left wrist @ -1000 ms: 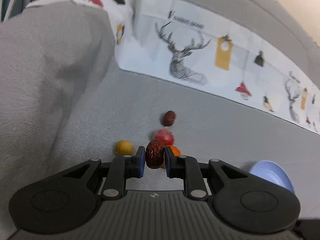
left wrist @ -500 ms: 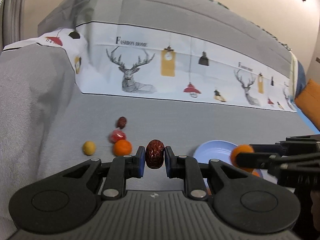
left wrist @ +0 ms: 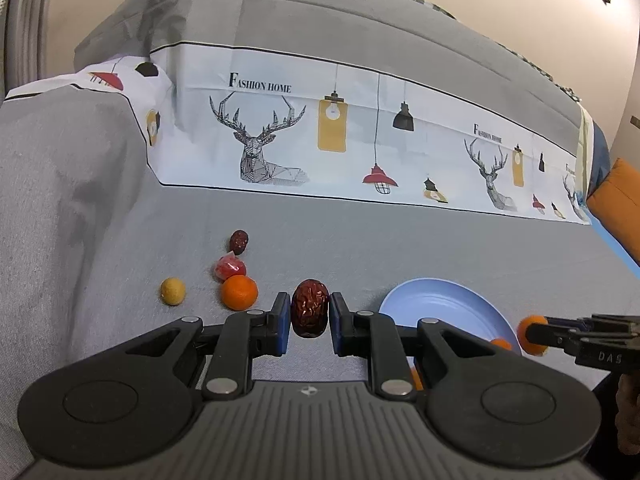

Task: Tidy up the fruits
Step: 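Carry the red date with the left tool while the right tool holds the mandarin over the plate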

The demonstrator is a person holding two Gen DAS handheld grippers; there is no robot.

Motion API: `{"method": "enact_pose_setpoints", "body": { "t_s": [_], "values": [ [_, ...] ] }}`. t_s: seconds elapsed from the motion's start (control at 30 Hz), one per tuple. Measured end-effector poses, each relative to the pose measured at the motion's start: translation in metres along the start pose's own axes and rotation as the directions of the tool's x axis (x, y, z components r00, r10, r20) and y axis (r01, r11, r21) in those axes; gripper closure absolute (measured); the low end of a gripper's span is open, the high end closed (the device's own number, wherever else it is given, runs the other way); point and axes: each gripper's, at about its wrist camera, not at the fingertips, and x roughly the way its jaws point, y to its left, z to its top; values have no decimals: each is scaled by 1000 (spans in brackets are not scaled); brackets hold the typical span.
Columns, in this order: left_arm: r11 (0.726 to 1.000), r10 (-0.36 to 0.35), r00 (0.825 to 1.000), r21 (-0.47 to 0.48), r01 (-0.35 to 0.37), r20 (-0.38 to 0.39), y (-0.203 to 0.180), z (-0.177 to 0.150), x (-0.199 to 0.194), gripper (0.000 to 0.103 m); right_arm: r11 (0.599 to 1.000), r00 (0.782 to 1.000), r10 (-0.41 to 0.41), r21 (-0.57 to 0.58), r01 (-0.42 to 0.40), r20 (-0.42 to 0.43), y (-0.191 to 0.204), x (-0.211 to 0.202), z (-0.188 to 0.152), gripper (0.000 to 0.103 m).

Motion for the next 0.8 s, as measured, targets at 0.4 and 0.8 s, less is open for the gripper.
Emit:
{"method": "enact_pose_setpoints", "body": {
  "t_s": [0.4,0.8],
  "values": [
    [997,29,999,68,-28,-23,-11,-2,7,81,1000,1000,15,-27,-15,-1,6,5,0,71],
    [996,39,999,84,-37,-31,-16,-3,10,81,1000,1000,12,-10,-12,9,3,4,-1,71]
  ]
}}
